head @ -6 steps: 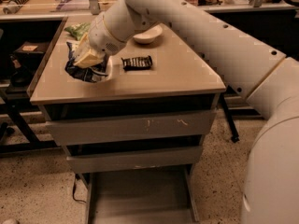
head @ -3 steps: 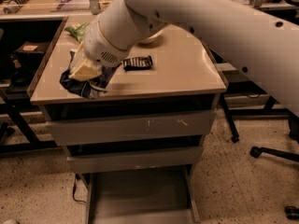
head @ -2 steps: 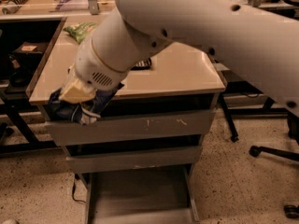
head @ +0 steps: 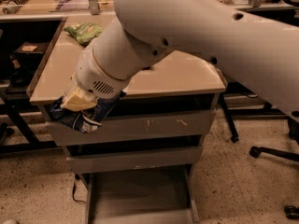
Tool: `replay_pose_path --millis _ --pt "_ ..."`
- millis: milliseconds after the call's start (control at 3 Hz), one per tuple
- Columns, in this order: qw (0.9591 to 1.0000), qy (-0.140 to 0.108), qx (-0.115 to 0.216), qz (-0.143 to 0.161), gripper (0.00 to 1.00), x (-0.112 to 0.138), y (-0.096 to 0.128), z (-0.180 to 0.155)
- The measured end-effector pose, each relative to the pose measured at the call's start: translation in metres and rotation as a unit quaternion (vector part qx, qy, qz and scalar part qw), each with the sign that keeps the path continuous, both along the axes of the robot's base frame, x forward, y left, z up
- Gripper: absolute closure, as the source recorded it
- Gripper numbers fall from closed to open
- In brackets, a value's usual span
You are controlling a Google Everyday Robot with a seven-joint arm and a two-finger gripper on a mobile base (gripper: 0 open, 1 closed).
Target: Place blue chip bag into bottom drawer
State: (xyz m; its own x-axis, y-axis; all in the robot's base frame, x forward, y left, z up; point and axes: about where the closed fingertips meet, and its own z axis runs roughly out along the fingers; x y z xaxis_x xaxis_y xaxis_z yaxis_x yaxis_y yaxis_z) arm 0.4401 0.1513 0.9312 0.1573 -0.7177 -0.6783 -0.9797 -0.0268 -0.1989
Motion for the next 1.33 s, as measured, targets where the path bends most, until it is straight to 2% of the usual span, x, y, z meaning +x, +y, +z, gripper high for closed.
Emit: replay_pose_path --millis 333,667,1000,1333 --pt "0.9996 0.024 0.012 -0.011 1.00 -0.017 0.003 -0.027" --pt "0.9953 0.071 0.052 -0.041 1.00 -0.049 0.010 -0.079" --pt "0.9885 0.130 0.050 -0.059 1.00 -0.086 0.005 -0.154" --pt "0.9886 0.129 0.051 -0.059 1.00 -0.086 0.006 -0.153"
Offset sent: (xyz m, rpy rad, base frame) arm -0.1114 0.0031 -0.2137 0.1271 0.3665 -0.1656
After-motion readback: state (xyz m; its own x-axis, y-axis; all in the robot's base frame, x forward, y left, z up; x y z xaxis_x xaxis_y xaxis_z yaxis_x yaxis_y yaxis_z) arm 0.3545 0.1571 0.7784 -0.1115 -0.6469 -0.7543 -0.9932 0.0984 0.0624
